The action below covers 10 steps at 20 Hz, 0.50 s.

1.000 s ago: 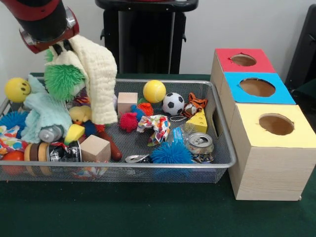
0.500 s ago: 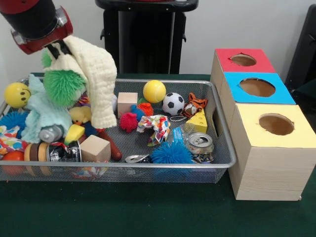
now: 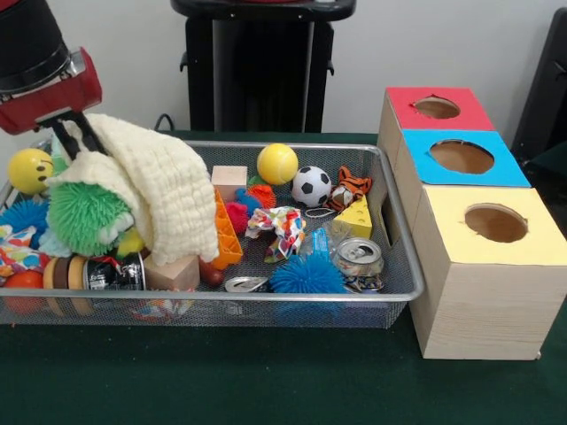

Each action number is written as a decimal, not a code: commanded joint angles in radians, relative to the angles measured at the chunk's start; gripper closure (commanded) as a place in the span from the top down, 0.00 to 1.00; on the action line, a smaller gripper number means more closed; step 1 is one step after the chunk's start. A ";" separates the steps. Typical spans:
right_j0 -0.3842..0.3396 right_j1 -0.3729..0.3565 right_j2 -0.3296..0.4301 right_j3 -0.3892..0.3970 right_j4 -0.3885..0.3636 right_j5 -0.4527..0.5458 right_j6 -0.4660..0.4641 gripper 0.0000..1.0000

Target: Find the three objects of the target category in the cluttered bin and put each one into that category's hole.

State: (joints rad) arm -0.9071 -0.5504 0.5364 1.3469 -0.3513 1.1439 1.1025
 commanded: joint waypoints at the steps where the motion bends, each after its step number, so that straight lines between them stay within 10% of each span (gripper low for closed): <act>1: 0.036 0.021 -0.014 0.053 0.049 0.040 0.089 0.00; 10: 0.060 0.028 -0.045 0.038 0.033 0.057 0.095 0.00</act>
State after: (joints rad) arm -0.8754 -0.5496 0.5288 1.3472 -0.3462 1.1429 1.1025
